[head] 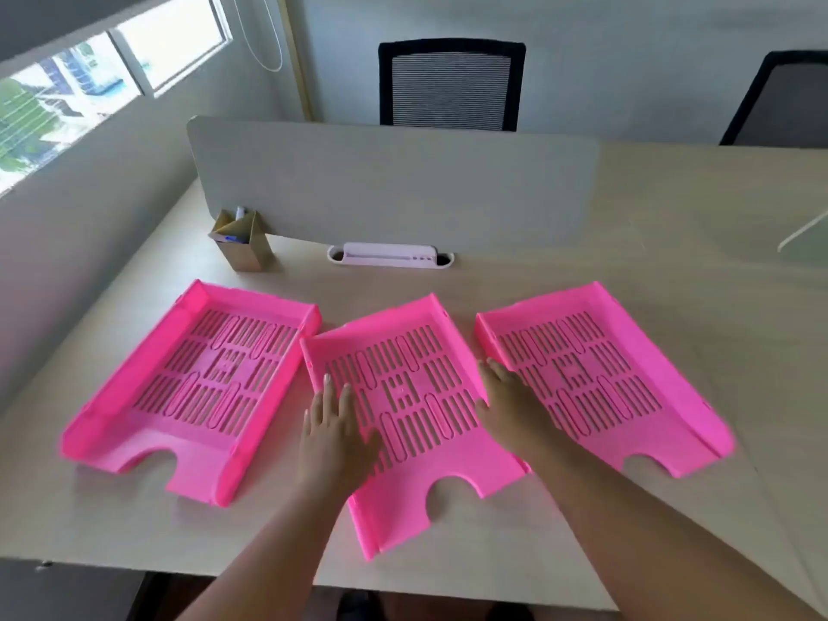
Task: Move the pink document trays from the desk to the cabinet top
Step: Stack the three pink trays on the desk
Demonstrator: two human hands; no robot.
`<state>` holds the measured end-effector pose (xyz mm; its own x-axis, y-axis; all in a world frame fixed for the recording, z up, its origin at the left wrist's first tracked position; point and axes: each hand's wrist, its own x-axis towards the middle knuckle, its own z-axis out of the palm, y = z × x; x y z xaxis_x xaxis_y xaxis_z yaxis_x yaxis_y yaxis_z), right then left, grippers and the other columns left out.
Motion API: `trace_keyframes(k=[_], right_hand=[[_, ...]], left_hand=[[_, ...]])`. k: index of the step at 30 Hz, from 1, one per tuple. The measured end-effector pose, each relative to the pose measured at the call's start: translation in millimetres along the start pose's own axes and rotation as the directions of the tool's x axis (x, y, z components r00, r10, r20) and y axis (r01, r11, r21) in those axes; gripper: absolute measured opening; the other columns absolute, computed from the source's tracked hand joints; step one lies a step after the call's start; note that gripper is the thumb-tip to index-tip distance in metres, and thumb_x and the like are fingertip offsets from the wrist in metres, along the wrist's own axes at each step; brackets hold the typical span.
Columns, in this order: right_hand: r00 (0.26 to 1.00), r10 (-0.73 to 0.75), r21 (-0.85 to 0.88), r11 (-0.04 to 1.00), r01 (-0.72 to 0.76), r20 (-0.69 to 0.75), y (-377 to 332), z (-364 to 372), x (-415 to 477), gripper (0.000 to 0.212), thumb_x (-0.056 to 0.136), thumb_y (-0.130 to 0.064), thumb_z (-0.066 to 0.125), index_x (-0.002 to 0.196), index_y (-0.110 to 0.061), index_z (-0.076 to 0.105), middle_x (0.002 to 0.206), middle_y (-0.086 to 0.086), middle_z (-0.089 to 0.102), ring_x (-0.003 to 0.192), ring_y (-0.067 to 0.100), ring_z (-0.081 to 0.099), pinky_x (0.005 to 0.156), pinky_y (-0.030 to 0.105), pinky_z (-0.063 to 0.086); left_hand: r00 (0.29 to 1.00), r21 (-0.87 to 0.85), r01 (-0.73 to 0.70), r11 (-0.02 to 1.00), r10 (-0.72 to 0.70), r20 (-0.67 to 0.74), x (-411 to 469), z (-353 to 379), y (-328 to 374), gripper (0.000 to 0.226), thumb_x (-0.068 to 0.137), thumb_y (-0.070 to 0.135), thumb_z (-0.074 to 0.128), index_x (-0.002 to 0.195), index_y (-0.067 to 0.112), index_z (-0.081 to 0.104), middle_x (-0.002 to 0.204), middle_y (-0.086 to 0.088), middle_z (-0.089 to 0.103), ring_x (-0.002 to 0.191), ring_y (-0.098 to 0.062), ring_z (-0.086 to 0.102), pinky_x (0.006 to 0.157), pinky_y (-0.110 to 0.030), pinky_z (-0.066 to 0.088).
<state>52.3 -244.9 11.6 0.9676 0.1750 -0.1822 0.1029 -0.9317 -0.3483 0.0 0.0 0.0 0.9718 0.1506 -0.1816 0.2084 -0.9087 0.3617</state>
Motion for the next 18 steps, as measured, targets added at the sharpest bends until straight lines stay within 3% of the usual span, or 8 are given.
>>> trace_keyframes(k=[3, 7, 8, 11, 13, 15, 16, 18], right_hand=[[0.999, 0.050, 0.061, 0.997, -0.050, -0.004, 7, 22, -4, 0.062, 0.099, -0.007, 0.047, 0.156, -0.006, 0.021, 0.164, 0.010, 0.017, 0.137, 0.024, 0.047, 0.103, 0.032, 0.050], [0.989, 0.108, 0.017, 0.994, -0.107, -0.104, 16, 47, -21, 0.066, 0.096, 0.002, 0.048, 0.156, -0.005, 0.022, 0.165, 0.006, 0.018, 0.103, 0.023, 0.070, 0.056, 0.015, 0.051], [0.987, 0.111, 0.010, 0.994, -0.111, -0.117, 15, 50, -28, 0.066, 0.095, 0.003, 0.048, 0.156, -0.005, 0.023, 0.164, 0.007, 0.019, 0.104, 0.026, 0.069, 0.058, 0.018, 0.051], [0.979, 0.175, 0.079, 0.983, -0.167, -0.104, 11, 63, -50, 0.068, 0.097, 0.005, 0.042, 0.158, -0.010, 0.015, 0.164, 0.009, 0.019, 0.133, 0.028, 0.051, 0.104, 0.033, 0.047], [0.965, 0.197, 0.006, 0.980, -0.199, -0.174, 3, 73, -62, 0.078, 0.091, 0.012, 0.049, 0.155, -0.007, 0.010, 0.162, 0.016, 0.024, 0.093, 0.016, 0.071, 0.075, 0.025, 0.060], [0.959, 0.236, 0.070, 0.971, -0.228, -0.155, -10, 87, -70, 0.090, 0.075, 0.014, 0.068, 0.151, -0.001, 0.022, 0.145, 0.025, 0.048, 0.037, 0.003, 0.041, 0.029, 0.013, 0.029], [0.958, 0.247, 0.082, 0.968, -0.237, -0.144, -17, 92, -71, 0.093, 0.068, 0.012, 0.076, 0.149, 0.003, 0.031, 0.131, 0.025, 0.059, 0.033, 0.000, 0.024, 0.029, 0.010, 0.012], [0.958, 0.261, 0.066, 0.965, -0.255, -0.119, -29, 101, -73, 0.092, 0.065, 0.006, 0.081, 0.147, 0.004, 0.038, 0.116, 0.021, 0.064, 0.036, 0.000, 0.021, 0.032, 0.009, 0.005]], left_hand=[[0.999, -0.037, 0.034, 0.999, -0.033, 0.032, -7, 20, -7, 0.082, 0.096, 0.032, 0.047, 0.158, 0.005, 0.001, 0.167, -0.017, -0.007, 0.154, -0.029, -0.009, 0.119, -0.041, -0.006], [0.997, -0.041, -0.048, 0.998, 0.050, 0.056, -9, 32, -20, 0.080, 0.098, 0.028, 0.045, 0.157, 0.002, -0.003, 0.167, -0.015, -0.011, 0.147, -0.026, -0.026, 0.117, -0.039, -0.011], [0.994, -0.014, -0.089, 0.996, 0.089, 0.057, -7, 30, -25, 0.081, 0.098, 0.028, 0.045, 0.157, 0.002, -0.004, 0.166, -0.015, -0.012, 0.146, -0.027, -0.028, 0.117, -0.040, -0.012], [0.980, 0.012, -0.185, 0.983, 0.184, 0.078, 1, 25, -35, 0.078, 0.099, 0.027, 0.043, 0.157, 0.002, -0.002, 0.163, -0.011, -0.017, 0.145, -0.029, -0.030, 0.114, -0.040, -0.017], [0.965, 0.027, -0.248, 0.968, 0.244, 0.101, 13, 19, -42, 0.076, 0.100, 0.027, 0.042, 0.158, 0.003, 0.000, 0.163, -0.010, -0.018, 0.146, -0.028, -0.029, 0.115, -0.039, -0.016], [0.944, 0.063, -0.313, 0.948, 0.303, 0.128, 28, 13, -52, 0.078, 0.099, 0.031, 0.043, 0.158, 0.005, 0.001, 0.167, -0.009, -0.011, 0.149, -0.027, -0.026, 0.119, -0.039, -0.009], [0.933, 0.077, -0.342, 0.937, 0.329, 0.143, 36, 9, -57, 0.080, 0.098, 0.035, 0.045, 0.159, 0.006, 0.002, 0.167, -0.008, -0.008, 0.149, -0.026, -0.025, 0.119, -0.039, -0.007], [0.909, 0.099, -0.399, 0.912, 0.379, 0.176, 49, 2, -65, 0.083, 0.096, 0.040, 0.047, 0.159, 0.008, 0.004, 0.166, -0.004, -0.008, 0.149, -0.024, -0.025, 0.116, -0.038, -0.006]])
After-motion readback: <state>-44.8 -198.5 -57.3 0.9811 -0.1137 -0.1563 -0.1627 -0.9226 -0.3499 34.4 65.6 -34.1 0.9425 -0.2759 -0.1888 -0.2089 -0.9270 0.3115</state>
